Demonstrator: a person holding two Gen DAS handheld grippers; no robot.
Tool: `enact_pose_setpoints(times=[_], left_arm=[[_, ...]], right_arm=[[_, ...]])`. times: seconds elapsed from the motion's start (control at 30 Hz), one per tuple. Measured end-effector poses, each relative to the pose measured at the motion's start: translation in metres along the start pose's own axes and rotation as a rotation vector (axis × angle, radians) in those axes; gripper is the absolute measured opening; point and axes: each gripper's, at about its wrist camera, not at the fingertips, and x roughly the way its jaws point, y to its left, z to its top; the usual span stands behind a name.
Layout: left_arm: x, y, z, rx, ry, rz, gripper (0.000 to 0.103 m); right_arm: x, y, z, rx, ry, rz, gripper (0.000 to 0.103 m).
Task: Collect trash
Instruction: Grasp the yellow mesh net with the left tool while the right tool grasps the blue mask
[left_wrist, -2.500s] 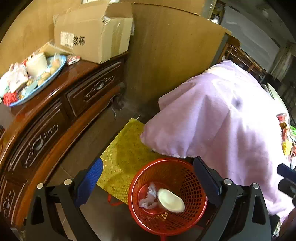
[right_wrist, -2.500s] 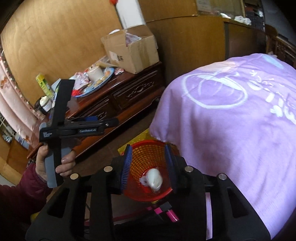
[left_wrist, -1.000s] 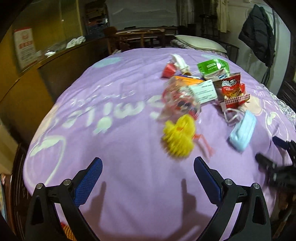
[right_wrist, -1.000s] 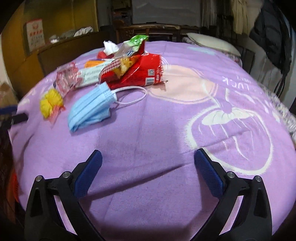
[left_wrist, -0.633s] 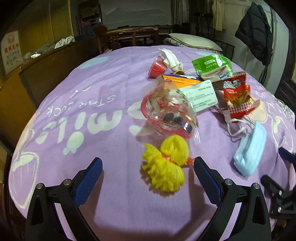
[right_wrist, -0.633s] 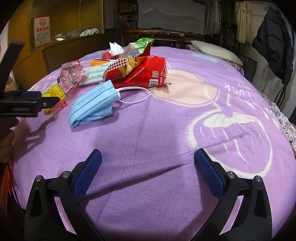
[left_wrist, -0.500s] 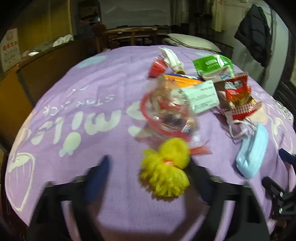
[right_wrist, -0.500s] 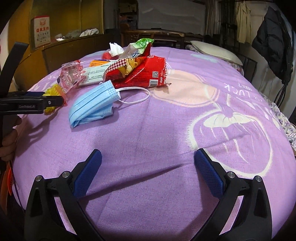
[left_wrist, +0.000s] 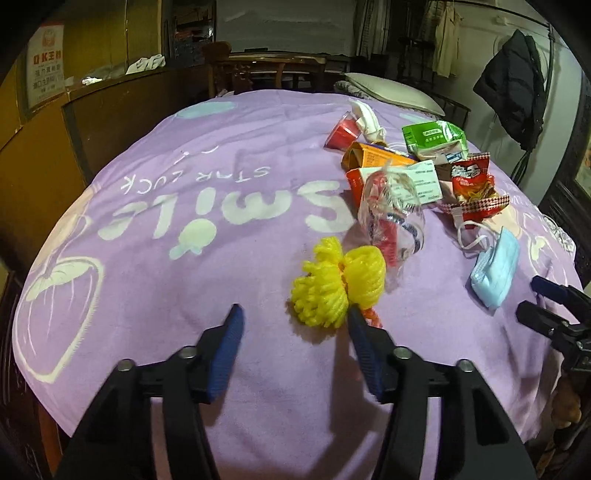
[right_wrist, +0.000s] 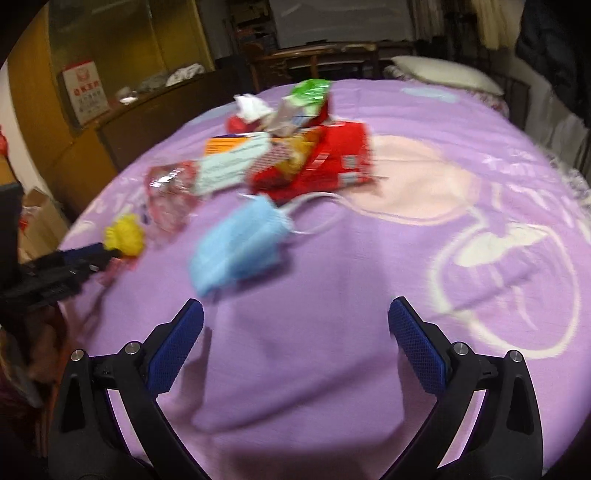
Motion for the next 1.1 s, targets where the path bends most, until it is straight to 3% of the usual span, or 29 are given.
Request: enact_pose_setpoints(times=[0.1,0.3,0.37,0.4,0.5,0.63,0.93,1.03,1.1], left_arm=[[-0.003,-0.007,0.004,0.017,-0.035,0.007,0.081],[0.001,-0.015,0.014,0.012,-0.047,0.005,0.087],[0.005,-0.012,0.015,-0.011,-0.04,0.002,0.087],[0.007,-0.01,0.016,-0.022,-0.035,0.0,0.087],[0.013,-0.001,0.012,-0.049,-0.016,-0.014,0.087],[0.01,0.006,0.014,-0.069,-0.027,-0.028,0.087],[0.018,-0.004,0.012,-0.051,-0.011,-0.023,0.086],[0.021,-0.003,0.012,-0.054,-0.011,-0.023,0.069],[0.021,-0.003,0.013,-0.054,-0.013,-0.036,0.053]], right_arm=[[0.01,0.013,0.009,0.009,0.007,0.03,0.097],[0.032,0.024,0.019,0.063,-0.002,0.003,0.096],[0.031,0.02,0.02,0.093,-0.031,-0.009,0.08],[0.029,0.017,0.019,0.103,-0.051,-0.011,0.057],[0.02,0.002,0.019,0.152,-0.119,-0.024,0.046],[0.023,-0.014,0.024,0.163,-0.114,-0.067,0.046],[0.032,-0.013,0.024,0.144,-0.084,-0.04,0.056],[0.032,-0.014,0.022,0.146,-0.086,-0.031,0.058],[0.032,-0.014,0.021,0.143,-0.086,-0.032,0.058]])
